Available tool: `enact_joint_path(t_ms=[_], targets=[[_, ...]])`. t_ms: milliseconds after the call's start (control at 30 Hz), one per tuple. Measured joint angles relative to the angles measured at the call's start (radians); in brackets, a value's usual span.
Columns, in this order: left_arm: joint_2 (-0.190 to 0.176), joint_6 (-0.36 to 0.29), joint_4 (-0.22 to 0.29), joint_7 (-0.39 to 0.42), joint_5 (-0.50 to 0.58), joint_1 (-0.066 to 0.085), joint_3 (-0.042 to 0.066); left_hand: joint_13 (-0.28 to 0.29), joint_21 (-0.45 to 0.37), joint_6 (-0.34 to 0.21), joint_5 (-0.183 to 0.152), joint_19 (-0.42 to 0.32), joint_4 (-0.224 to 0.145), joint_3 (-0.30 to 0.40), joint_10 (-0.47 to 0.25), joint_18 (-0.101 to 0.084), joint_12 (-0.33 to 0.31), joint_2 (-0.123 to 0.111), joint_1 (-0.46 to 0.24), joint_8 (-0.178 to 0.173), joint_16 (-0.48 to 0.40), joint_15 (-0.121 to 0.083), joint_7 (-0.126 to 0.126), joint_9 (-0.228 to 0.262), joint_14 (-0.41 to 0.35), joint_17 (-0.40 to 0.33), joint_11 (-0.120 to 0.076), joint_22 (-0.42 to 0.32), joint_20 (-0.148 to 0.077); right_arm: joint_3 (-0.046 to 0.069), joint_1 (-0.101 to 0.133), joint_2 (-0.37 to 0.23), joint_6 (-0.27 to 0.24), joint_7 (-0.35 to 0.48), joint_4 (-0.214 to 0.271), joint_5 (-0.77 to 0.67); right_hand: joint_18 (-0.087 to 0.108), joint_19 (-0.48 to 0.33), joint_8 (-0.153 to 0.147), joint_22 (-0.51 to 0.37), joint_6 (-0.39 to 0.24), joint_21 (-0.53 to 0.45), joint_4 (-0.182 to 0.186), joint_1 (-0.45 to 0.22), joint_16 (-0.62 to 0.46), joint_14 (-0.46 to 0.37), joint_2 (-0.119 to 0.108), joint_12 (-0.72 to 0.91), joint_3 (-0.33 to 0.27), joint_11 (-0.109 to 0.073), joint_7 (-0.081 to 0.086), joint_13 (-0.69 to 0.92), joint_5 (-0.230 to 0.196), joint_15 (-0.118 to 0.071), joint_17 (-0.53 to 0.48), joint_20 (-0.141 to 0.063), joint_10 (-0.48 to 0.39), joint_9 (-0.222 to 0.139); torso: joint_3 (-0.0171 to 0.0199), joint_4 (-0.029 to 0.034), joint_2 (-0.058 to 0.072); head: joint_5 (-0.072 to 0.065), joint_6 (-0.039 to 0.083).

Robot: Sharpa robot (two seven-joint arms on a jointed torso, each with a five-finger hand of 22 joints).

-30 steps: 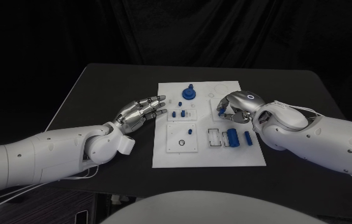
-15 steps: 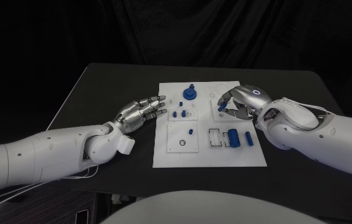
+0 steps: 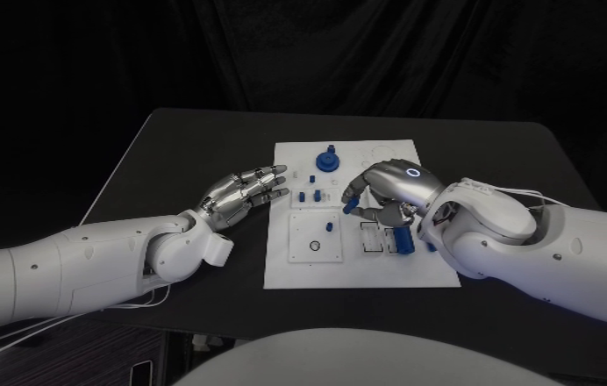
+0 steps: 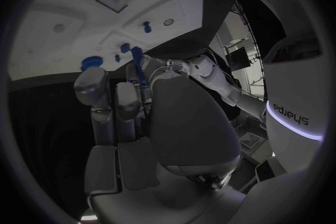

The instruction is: Assemble the parts on the task board

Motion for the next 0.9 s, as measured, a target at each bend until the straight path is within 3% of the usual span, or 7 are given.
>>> enact_joint_path(t_ms=[200, 467, 900], targets=[[0.004, 0.0, -0.001, 0.0, 0.0, 0.0, 0.0, 0.0, 0.0, 0.0, 0.0, 0.0, 0.0, 0.0, 0.0, 0.0, 0.0, 0.0, 0.0, 0.0, 0.0, 0.0, 0.0, 0.0, 0.0, 0.0, 0.0, 0.0, 0.0, -0.001, -0.027, 0.062, 0.041, -0.004, 0.007, -0.039, 0.0, -0.004, 0.0, 0.0, -0.002, -0.008, 0.0, 0.0, -0.005, 0.0, 0.0, 0.0, 0.0, 0.0, 0.002, 0.0, -0.004, 0.0, -0.002, -0.004, 0.0, 0.0, -0.0002, 0.0002, 0.0, 0.001, 0.0], [0.002, 0.0, 0.0, 0.0, 0.0, 0.0, 0.0, 0.0, 0.0, 0.0, 0.0, 0.0, 0.0, 0.0, 0.0, 0.0, 0.0, 0.0, 0.0, 0.0, 0.0, 0.0, 0.0, 0.0, 0.0, 0.0, 0.0, 0.0, 0.0, -0.002, -0.067, 0.148, 0.066, -0.001, -0.034, -0.089, 0.0, -0.004, -0.001, 0.0, -0.002, -0.008, -0.003, 0.0, -0.005, 0.0, 0.0, -0.004, 0.003, 0.0, 0.002, -0.001, -0.004, 0.0, -0.002, -0.004, 0.0, 0.004, 0.0002, -0.0012, 0.0, 0.003, 0.0], [0.001, 0.0, 0.001, 0.0, 0.0, 0.0, 0.0, 0.0, 0.0, 0.0, 0.0, 0.001, -0.002, 0.002, 0.0, 0.0, 0.0, 0.003, -0.003, 0.0, 0.0, 0.0, 0.0, 0.0, 0.0, 0.0, 0.0, 0.0, 0.001, -0.002, -0.102, 0.193, 0.079, 0.005, -0.077, -0.124, 0.0, -0.004, -0.002, 0.0, -0.002, -0.008, -0.012, 0.0, -0.005, 0.0, 0.0, -0.008, 0.012, 0.001, 0.002, 0.002, -0.004, 0.0, 0.0, -0.004, -0.001, 0.01, 0.0013, 0.0001, 0.001, 0.011, 0.0]])
